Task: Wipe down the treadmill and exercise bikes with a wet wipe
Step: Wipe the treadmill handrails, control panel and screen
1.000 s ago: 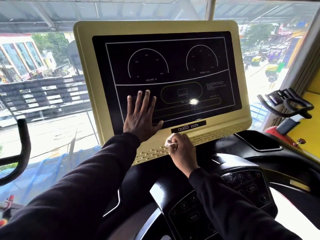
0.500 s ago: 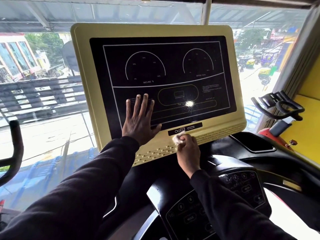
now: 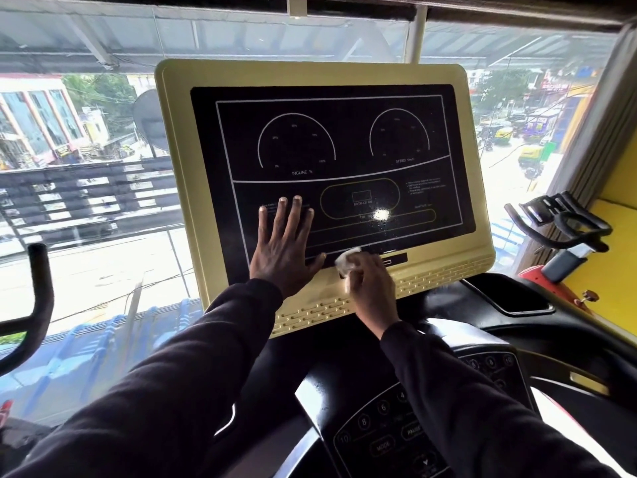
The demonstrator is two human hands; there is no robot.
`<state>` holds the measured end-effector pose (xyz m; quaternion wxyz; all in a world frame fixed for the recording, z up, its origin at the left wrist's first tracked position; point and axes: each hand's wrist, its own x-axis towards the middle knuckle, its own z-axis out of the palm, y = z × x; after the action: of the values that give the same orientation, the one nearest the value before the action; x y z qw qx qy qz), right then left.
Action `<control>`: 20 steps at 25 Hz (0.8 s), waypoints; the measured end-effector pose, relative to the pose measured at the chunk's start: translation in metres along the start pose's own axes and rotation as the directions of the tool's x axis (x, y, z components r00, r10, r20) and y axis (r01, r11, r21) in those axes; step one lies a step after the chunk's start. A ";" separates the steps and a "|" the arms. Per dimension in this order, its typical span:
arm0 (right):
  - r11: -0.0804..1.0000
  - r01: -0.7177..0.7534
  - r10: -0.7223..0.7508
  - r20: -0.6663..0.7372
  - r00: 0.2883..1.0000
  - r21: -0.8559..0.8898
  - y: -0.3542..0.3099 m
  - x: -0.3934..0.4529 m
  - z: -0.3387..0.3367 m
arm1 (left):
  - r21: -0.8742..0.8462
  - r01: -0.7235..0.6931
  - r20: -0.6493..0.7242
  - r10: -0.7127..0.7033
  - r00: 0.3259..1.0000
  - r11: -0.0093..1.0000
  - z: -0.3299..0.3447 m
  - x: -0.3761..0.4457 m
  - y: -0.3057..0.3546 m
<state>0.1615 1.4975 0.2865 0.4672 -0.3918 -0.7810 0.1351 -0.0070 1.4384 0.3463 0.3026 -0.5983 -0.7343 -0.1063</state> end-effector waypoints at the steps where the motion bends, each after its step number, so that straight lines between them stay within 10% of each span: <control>1: 0.993 -0.115 0.116 -0.076 0.990 0.027 0.002 0.009 -0.004 | -0.004 0.005 -0.005 -0.005 1.000 1.000 0.000 0.000 0.000; 3: 0.968 -0.247 0.252 -0.140 0.958 0.054 0.000 0.020 -0.007 | -0.013 0.009 -0.010 -0.009 1.000 1.000 0.000 -0.001 0.000; 7: 0.989 0.144 -0.143 0.041 0.989 -0.028 -0.004 0.013 0.002 | -0.085 -0.004 -0.070 -0.002 0.998 0.996 -0.006 0.006 -0.003; 11: 0.986 -0.161 0.165 -0.141 0.976 0.041 -0.005 0.047 -0.006 | -0.076 -0.001 -0.082 -0.005 0.997 0.997 -0.013 0.024 -0.011; 15: 0.968 0.249 -0.248 0.018 0.968 -0.029 -0.009 0.047 0.000 | -0.009 0.008 -0.079 -0.009 0.997 1.000 -0.005 0.027 -0.008; 20: 1.000 -0.025 0.027 -0.191 0.981 0.013 -0.011 0.079 -0.001 | -0.011 0.016 -0.058 -0.017 0.998 1.000 -0.006 0.028 -0.009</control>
<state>0.1371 1.5488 0.3429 0.5403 -0.4107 -0.7265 0.1073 -0.0162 1.4559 0.3693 0.3196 -0.5904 -0.7297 -0.1299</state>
